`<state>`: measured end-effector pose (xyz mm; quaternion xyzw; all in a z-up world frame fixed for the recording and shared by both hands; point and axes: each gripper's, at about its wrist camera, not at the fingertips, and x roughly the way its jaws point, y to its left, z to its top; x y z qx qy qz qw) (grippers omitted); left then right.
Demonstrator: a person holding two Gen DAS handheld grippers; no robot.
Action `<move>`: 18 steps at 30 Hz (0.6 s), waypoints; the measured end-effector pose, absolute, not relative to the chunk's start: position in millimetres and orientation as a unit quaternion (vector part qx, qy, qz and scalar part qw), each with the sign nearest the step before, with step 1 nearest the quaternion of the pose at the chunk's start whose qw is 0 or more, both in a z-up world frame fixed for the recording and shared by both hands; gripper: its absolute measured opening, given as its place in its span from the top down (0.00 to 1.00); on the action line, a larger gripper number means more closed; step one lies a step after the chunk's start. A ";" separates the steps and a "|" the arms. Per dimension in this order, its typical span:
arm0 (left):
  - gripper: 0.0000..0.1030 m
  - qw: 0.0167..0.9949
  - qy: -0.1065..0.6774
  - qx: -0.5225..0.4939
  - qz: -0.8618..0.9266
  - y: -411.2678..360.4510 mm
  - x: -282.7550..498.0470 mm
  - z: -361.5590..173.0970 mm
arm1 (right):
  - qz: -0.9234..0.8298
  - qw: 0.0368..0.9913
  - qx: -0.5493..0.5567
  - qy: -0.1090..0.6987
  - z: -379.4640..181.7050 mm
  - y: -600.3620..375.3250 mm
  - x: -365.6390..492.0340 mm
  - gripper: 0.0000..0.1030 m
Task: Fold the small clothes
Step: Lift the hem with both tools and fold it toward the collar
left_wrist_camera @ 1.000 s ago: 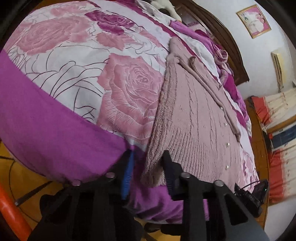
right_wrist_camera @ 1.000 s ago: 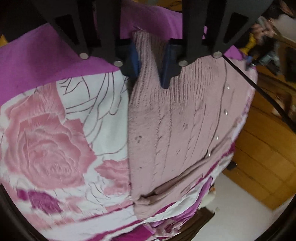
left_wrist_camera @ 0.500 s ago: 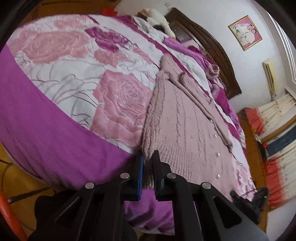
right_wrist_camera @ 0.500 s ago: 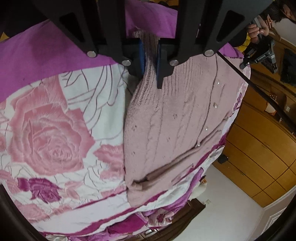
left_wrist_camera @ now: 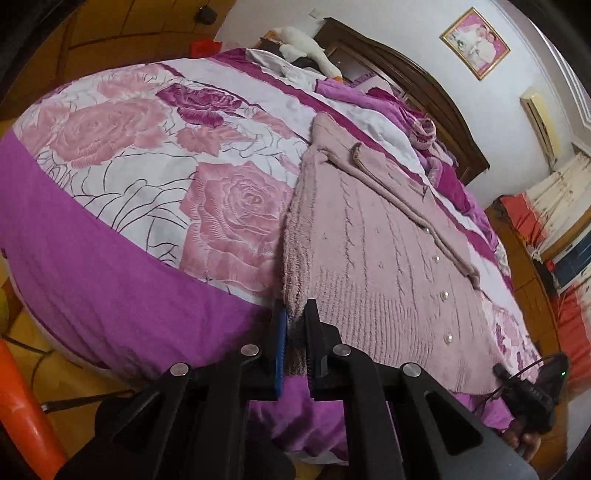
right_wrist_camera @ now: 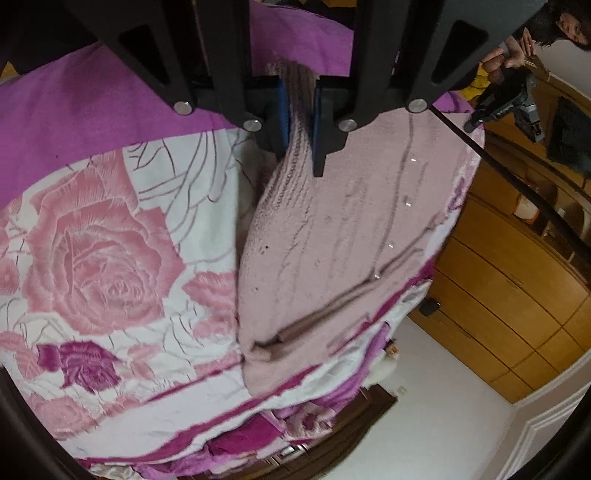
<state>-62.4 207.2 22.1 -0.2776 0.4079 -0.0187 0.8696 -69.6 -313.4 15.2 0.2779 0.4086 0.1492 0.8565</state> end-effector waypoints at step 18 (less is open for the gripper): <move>1.00 0.879 0.383 -0.280 -0.048 192.0 -53.8 62.4 | 0.146 0.854 0.306 0.394 41.1 -322.5 -55.3 0.91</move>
